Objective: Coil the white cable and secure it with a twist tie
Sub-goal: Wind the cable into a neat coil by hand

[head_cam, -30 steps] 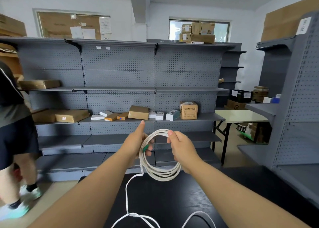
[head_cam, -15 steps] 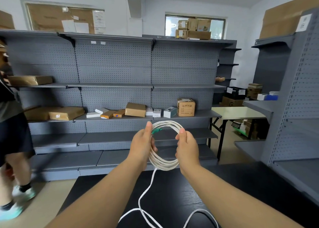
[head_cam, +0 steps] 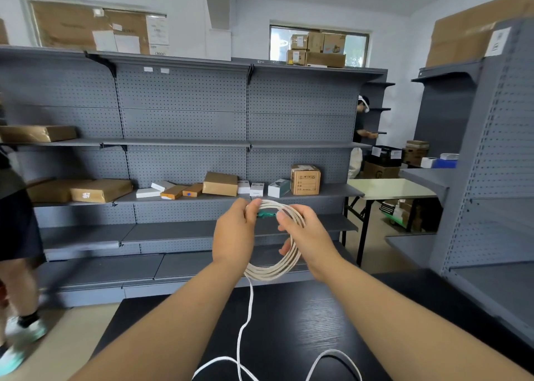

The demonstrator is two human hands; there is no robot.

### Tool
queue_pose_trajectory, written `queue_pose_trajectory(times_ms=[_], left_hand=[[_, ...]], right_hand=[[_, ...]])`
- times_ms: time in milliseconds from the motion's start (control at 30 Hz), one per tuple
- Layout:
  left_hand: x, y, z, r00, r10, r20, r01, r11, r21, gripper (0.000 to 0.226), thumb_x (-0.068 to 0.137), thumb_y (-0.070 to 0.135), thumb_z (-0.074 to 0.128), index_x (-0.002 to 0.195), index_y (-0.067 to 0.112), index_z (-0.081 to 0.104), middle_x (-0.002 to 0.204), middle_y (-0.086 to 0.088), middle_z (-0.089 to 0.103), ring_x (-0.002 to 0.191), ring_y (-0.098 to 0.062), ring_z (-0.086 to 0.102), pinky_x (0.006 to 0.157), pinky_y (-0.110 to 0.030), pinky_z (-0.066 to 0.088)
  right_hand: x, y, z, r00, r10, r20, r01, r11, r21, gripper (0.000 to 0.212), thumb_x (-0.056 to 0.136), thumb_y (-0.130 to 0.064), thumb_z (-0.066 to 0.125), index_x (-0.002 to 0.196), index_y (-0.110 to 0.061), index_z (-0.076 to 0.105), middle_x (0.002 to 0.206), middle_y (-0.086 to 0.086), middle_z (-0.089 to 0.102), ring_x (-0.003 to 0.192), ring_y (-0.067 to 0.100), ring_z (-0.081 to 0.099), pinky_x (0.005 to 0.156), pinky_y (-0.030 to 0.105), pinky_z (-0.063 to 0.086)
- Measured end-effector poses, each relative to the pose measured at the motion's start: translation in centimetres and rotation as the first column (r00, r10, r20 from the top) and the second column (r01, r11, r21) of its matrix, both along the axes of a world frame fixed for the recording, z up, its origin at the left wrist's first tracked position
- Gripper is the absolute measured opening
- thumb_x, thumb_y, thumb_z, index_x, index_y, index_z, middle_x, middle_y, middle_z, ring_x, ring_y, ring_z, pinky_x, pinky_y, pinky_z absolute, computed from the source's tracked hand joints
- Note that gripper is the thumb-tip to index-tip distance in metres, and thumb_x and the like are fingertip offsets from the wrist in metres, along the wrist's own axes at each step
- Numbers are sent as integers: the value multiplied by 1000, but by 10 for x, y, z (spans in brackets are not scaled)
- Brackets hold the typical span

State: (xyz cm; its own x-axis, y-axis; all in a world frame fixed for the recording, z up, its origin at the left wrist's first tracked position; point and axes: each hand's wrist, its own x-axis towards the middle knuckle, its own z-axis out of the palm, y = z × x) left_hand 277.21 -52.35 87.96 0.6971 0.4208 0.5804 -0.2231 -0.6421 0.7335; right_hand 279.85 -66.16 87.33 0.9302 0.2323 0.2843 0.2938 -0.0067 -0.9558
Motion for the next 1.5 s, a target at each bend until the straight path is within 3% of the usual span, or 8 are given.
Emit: queue_pose_trajectory(times_ms=[333,533,700,867,1033,1100,1300,1500], left_hand=[[0,-8,10,999,-33,-29,37,983,177,40,95,46,39,81,11,52,60,-3,51,65,-29,52,56,-35,35],[0,-15,9,994,-97,-42,102,986,131,42,95,46,39,78,11,55,63,-1,51,65,-21,48,57,-34,33],[-5,-21,5,943,-326,-64,303,922,-241,47,94,49,39,75,10,57,46,5,48,40,-9,47,44,-15,38],[-8,-31,-5,890,-456,7,378,729,-571,44,94,51,40,76,15,57,42,9,39,37,-9,40,43,-24,39],[-3,-36,-6,958,-281,52,276,864,-420,37,92,47,45,68,20,52,47,11,33,47,-12,29,48,-30,26],[-2,-33,-6,964,-261,49,261,898,-354,37,92,46,47,70,17,54,45,12,36,46,-10,32,48,-30,26],[-1,-31,-1,976,-219,-1,215,958,-190,40,93,45,47,75,11,57,49,11,40,45,-5,35,47,-20,32],[-1,-25,4,978,-208,-24,205,974,-99,42,92,46,46,77,9,58,54,9,40,49,-5,37,48,-17,33]], right_hand=[[6,-15,14,985,10,170,61,912,-406,19,94,-37,49,84,-20,54,61,0,56,47,11,57,54,29,50],[9,-14,6,991,-85,103,106,968,-226,24,95,-35,47,81,-16,54,55,0,43,45,13,40,52,32,40],[10,-19,8,998,-45,-35,46,999,19,21,96,-30,47,79,-19,52,55,-3,35,40,8,32,47,29,33],[9,-27,11,996,-50,-68,56,995,82,22,97,-32,46,86,-15,54,57,-3,36,41,8,34,46,28,36],[9,-39,15,991,-52,127,77,977,-198,3,93,-33,52,92,-31,53,79,-3,60,44,8,57,47,21,45],[8,-41,17,980,-29,197,80,963,-257,13,91,-31,57,100,-35,49,85,-4,62,45,8,59,43,18,44],[7,-41,22,955,5,297,110,923,-369,25,90,-29,59,114,-26,50,83,-11,59,52,10,56,47,19,47],[11,-37,19,926,-13,377,180,894,-411,13,94,-32,50,104,-24,52,63,-9,53,41,6,51,45,18,39]])
